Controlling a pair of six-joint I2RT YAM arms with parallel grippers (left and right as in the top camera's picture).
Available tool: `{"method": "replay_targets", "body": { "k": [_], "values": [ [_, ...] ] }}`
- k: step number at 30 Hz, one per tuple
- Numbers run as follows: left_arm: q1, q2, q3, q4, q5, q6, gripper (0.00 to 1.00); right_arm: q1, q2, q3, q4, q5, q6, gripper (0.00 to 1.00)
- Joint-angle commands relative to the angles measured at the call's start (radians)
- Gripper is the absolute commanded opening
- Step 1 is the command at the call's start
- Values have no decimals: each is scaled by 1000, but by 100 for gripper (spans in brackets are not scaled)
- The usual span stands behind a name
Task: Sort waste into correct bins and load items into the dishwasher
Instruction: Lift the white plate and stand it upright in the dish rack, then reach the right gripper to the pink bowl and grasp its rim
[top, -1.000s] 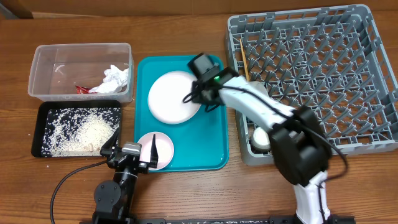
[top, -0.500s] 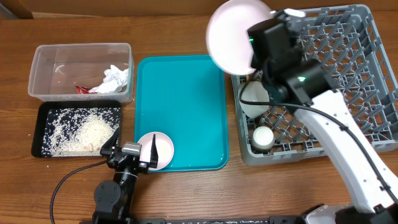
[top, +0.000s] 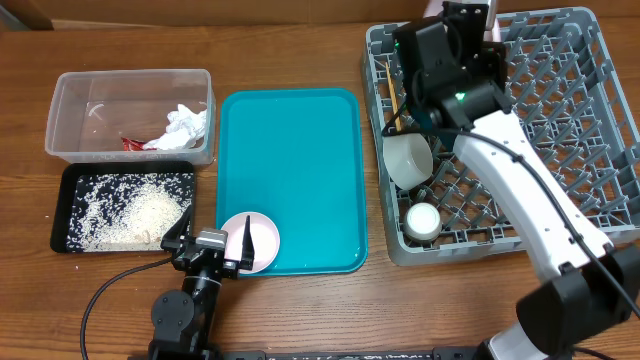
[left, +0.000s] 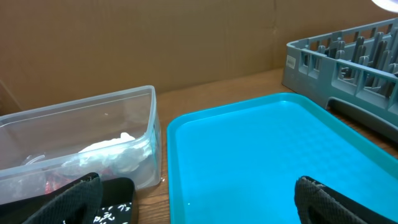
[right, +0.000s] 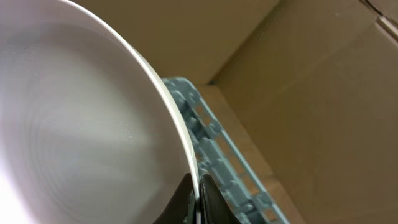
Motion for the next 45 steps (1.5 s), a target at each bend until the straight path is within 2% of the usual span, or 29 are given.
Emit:
{"method": "replay_targets", "body": {
  "k": [1,5,9,14,16,19,20,23,27,30,35,39,42,45],
  "values": [
    [7,-10,-4,0,-6,18,100,-48,35,5,-9,29,-25,4],
    [7,-10,-4,0,-6,18,100,-81,65,4,11,18,-30,4],
    [7,-10,-4,0,-6,18,100,-101,90,4,27,-148,-104,4],
    [7,-10,-3,0,-6,18,100,-105,106,3,53,-147,-103,4],
    [7,-10,-4,0,-6,18,100,-98,106,3,59,-146,-103,16],
    [7,-10,-3,0,-6,18,100,-76,106,3,43,-76,-103,56],
    [7,-10,-4,0,-6,18,100,-66,106,4,41,-33,-102,61],
    [7,-10,-4,0,-6,18,100,-21,95,11,35,67,-102,68],
    [7,-10,-3,0,-6,18,100,80,45,13,-6,36,-82,73],
    [7,-10,-3,0,-6,18,100,173,-2,13,-72,-158,-29,74],
    [7,-10,-3,0,-6,18,100,269,-55,13,-208,-822,205,74],
    [7,-10,-4,0,-6,18,100,274,-43,-22,-211,-1292,291,64],
    [7,-10,-4,0,-6,18,100,291,-24,-92,-208,-1462,360,61],
    [7,-10,-3,0,-6,18,100,342,3,-187,-168,-1514,379,60]
  ]
}}
